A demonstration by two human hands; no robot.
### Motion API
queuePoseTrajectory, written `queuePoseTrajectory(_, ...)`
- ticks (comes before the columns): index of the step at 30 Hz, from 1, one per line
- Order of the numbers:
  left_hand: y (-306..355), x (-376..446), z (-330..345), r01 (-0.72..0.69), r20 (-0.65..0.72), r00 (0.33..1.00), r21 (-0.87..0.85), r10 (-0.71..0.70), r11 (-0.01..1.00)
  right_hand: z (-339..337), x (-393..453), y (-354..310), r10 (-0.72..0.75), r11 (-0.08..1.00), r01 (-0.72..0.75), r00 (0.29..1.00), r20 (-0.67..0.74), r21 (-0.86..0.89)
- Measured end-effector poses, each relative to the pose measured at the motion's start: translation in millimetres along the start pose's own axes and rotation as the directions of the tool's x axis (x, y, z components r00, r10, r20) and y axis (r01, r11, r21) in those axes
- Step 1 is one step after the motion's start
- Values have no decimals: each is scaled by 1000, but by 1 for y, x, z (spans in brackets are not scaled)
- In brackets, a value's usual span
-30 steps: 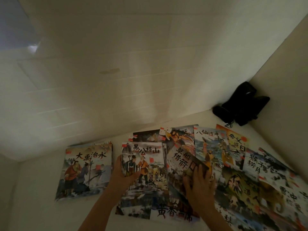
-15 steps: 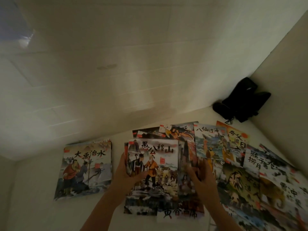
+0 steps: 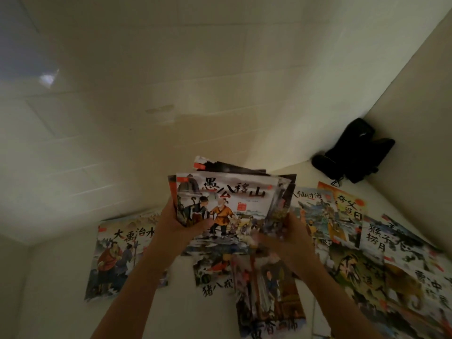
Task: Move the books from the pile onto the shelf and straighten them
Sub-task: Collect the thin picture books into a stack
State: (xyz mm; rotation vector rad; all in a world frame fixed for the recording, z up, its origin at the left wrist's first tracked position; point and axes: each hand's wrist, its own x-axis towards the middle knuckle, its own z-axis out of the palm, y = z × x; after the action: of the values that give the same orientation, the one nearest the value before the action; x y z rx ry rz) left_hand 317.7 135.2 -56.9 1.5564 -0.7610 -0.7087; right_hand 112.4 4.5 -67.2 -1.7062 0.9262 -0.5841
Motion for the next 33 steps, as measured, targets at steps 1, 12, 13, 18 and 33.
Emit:
queuePoseTrajectory(1, 3, 4, -3, -19, -12, 1000, 2, 19, 1000, 5, 6, -3, -24, 1000, 23, 999, -49, -14)
queuePoseTrajectory(12, -64, 9, 9, -10, 86, 996, 13, 9, 1000, 32, -1, 54, 22, 999, -23, 999, -41, -24)
queuePoseTrajectory(13, -68, 8, 11, -10, 66, 998, -11, 11, 1000, 35, 1, 55, 10, 999, -12, 998, -62, -34)
queuePoseTrajectory(18, -67, 4, 27, 35, -27, 999, -85, -37, 996, 60, 10, 53, 63, 993, -51, 992, -114, 105)
queuePoseTrajectory(33, -27, 1, 45, 37, -179, 982, -123, -59, 992, 71, 1, 48, -1, 998, 15, 971, -239, 54)
